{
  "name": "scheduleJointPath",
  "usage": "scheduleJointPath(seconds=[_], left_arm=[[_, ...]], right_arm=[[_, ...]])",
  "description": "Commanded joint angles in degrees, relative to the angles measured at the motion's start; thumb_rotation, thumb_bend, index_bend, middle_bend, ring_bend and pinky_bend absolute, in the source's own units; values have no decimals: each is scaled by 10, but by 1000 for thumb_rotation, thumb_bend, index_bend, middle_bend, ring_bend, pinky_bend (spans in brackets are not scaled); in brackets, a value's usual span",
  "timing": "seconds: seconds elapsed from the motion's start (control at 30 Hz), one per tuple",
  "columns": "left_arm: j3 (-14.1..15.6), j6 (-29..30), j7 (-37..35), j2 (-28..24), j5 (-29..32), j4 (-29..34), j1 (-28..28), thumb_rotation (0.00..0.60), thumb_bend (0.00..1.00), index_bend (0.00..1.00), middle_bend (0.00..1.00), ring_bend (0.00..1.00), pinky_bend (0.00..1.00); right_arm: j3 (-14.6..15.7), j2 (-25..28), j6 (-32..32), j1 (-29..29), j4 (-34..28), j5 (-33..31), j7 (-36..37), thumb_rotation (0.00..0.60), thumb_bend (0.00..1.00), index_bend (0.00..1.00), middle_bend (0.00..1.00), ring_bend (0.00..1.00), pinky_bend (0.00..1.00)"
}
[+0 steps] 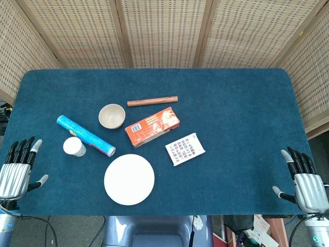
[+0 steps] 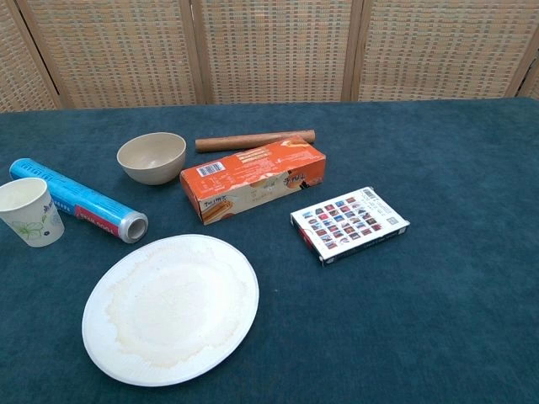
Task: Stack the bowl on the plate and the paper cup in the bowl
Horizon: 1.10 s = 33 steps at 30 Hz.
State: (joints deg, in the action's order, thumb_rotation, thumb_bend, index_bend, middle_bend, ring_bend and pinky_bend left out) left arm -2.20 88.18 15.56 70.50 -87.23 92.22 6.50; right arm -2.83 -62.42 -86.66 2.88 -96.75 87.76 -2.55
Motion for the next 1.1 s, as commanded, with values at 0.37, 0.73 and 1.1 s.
scheduleJointPath(seconds=[0.37,0.73,1.1], left_arm=[[-4,-7,2,1,2,4,3,600,28,0,0,0,0],[-66,-75,26,4,48,21,70,600,73,79,0,0,0],[-149,-228,118,76,168,-57,221,600,180,228,0,0,0]], right_arm=[[0,2,0,-2,1,-2,6,600,145,0,0,0,0],[-4,3,5,0,3,-11,11,600,145,0,0,0,0],[-8,-1,34,9,19,-34,29,600,145,0,0,0,0]])
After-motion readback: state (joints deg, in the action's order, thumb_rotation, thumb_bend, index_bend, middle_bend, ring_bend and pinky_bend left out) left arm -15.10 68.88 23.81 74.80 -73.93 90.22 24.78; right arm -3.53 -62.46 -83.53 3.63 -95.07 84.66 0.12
